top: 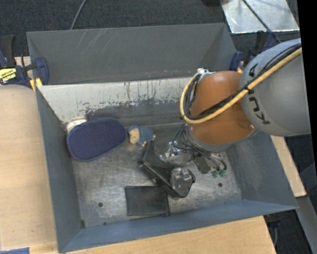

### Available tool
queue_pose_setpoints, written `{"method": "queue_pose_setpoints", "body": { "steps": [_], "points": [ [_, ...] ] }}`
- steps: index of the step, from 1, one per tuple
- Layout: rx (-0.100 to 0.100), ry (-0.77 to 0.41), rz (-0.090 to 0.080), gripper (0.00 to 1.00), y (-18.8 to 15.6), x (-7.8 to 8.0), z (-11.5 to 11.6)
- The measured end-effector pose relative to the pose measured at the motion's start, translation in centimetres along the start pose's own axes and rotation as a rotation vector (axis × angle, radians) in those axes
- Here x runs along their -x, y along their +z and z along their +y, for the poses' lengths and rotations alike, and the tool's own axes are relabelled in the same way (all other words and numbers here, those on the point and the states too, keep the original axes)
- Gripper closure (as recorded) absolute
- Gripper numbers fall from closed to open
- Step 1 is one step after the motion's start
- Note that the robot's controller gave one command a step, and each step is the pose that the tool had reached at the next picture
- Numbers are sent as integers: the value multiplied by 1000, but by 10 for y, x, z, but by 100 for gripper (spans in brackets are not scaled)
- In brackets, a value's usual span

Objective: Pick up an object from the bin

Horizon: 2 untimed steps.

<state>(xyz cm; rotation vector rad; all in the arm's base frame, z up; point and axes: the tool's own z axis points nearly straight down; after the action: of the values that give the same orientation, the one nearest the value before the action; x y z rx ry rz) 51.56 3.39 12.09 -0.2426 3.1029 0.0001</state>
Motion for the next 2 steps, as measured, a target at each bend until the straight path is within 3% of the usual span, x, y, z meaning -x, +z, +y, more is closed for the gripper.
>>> {"method": "queue_pose_setpoints", "body": {
  "steps": [1,2],
  "points": [
    [0,45,-4,100,1,3,-2],
    [4,-331,18,100,-170,19,-7]
  ]
}}
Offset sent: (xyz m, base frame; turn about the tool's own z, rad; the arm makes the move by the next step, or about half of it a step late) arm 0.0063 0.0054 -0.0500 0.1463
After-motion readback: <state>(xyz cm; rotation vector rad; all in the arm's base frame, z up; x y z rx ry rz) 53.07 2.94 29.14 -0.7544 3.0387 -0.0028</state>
